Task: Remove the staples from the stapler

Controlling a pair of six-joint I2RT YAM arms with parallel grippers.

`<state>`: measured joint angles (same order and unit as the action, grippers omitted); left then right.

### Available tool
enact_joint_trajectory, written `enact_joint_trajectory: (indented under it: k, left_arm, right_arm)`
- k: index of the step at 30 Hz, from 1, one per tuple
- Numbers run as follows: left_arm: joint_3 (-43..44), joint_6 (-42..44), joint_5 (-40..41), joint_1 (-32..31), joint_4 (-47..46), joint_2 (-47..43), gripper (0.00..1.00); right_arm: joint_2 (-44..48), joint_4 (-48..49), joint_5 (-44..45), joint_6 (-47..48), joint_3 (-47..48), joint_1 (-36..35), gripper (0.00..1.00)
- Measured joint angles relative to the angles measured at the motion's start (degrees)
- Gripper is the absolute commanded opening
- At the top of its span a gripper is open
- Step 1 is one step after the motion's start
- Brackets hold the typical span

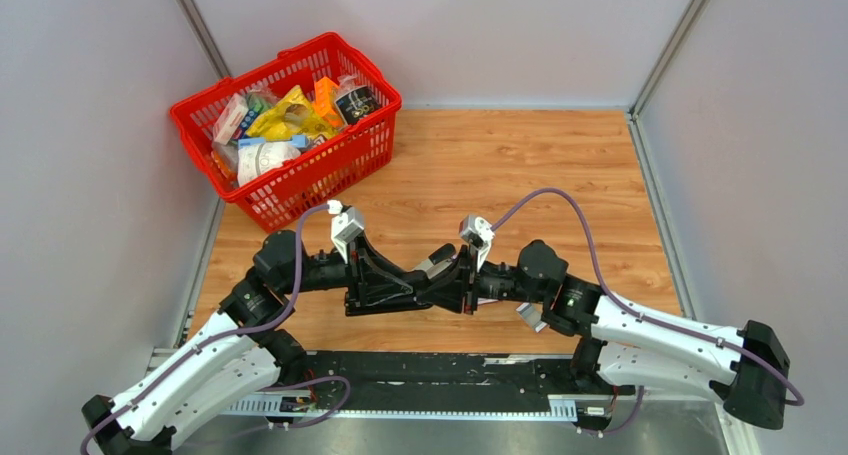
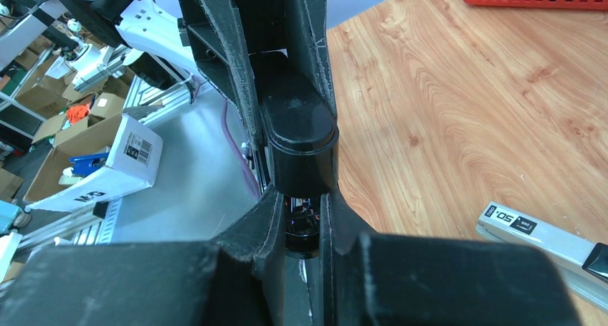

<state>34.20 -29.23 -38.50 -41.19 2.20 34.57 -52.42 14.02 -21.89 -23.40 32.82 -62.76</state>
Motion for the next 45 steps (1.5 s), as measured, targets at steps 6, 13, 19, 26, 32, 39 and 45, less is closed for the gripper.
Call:
enact_joint_trajectory:
  k: [6,13,19,26,32,39,45]
  left_arm:
    - [0.0,0.1,0.5,0.0,0.7,-0.4,0.0]
    - [0.0,0.7,1.8,0.0,3.6,-0.7,0.0]
    - [0.0,1.0,2.6,0.0,4.7,-0.7,0.0]
    - [1.3,0.7,7.2,-0.1,-3.3,-0.1,0.0]
    - [3.7,-0.3,13.4,-0.3,-14.0,1.2,0.0]
    - [3.7,1.4,18.1,0.8,-17.9,1.9,0.0]
    - [3.7,1.8,18.3,0.8,-17.7,1.7,0.0]
  right_arm:
    - [-0.3,2.9,1.3,-0.8,-1.4,-0.7,0.0]
    - [-1.8,6.1,2.6,-1.8,-3.1,-1.4,0.0]
    - [-2.5,8.3,3.5,-2.4,-4.3,-1.7,0.0]
    - [-5.4,7.0,2.3,-4.3,-7.6,-5.6,0.0]
    - [-8.7,5.2,-2.3,-5.7,-9.6,-9.8,0.0]
    - [-8.2,2.5,-5.2,-5.6,-9.5,-10.7,0.0]
    - [-4.6,-5.7,-3.3,-3.4,-7.3,-10.7,0.0]
